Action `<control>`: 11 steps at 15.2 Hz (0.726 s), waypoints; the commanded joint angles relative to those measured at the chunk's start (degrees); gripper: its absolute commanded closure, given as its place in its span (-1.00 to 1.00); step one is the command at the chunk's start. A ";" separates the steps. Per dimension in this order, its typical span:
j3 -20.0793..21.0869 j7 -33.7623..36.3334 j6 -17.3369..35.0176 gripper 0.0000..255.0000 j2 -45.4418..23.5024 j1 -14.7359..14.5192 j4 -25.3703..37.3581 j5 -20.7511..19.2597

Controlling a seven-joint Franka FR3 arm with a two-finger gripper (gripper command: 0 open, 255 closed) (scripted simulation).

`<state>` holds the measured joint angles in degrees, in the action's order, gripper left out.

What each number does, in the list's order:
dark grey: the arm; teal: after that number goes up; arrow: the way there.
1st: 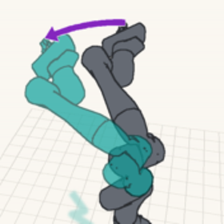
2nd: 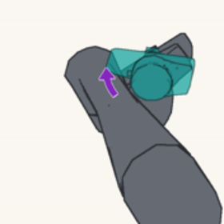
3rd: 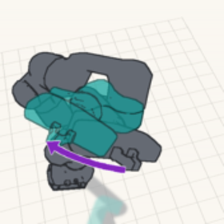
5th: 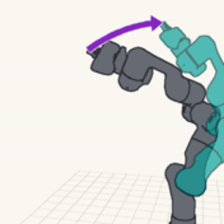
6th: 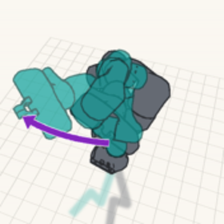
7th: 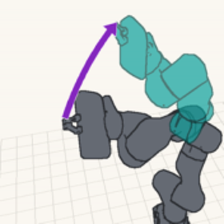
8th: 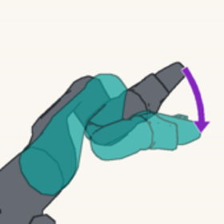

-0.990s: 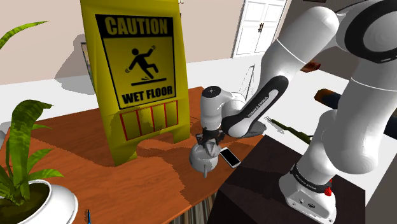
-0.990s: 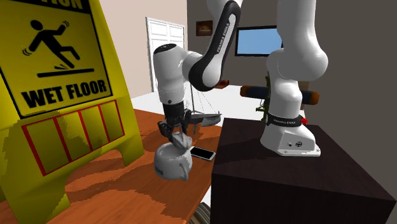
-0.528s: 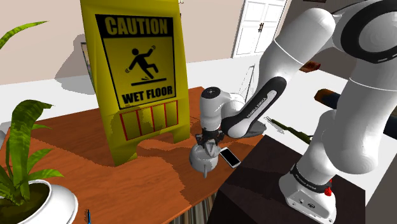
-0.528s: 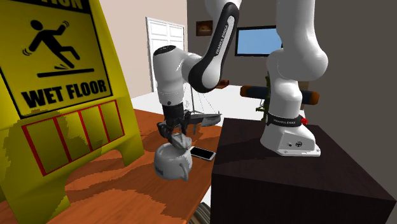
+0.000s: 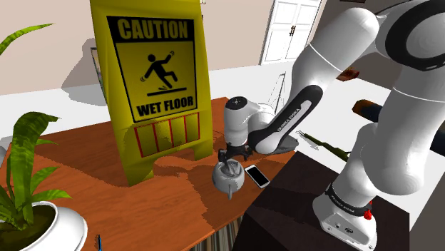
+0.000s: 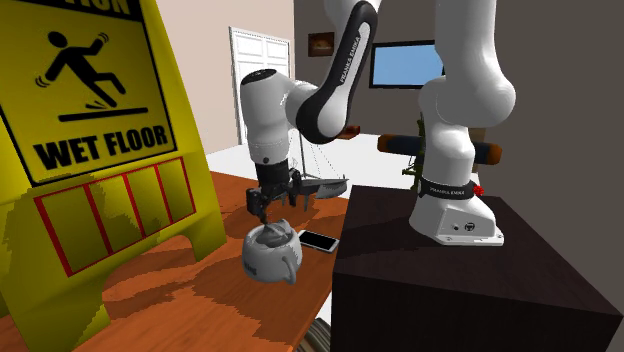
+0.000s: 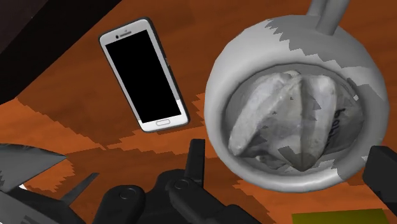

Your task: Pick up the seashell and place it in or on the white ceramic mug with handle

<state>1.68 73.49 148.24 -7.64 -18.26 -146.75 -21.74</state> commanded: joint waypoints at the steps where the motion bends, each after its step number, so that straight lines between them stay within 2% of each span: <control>1: 0.77 -1.27 -3.05 -1.00 2.91 -0.19 0.17 1.94; 3: 1.41 -2.61 -6.68 -1.00 6.11 -0.55 0.67 3.96; 11: 1.37 -2.61 -6.67 -1.00 6.10 -0.59 0.67 3.95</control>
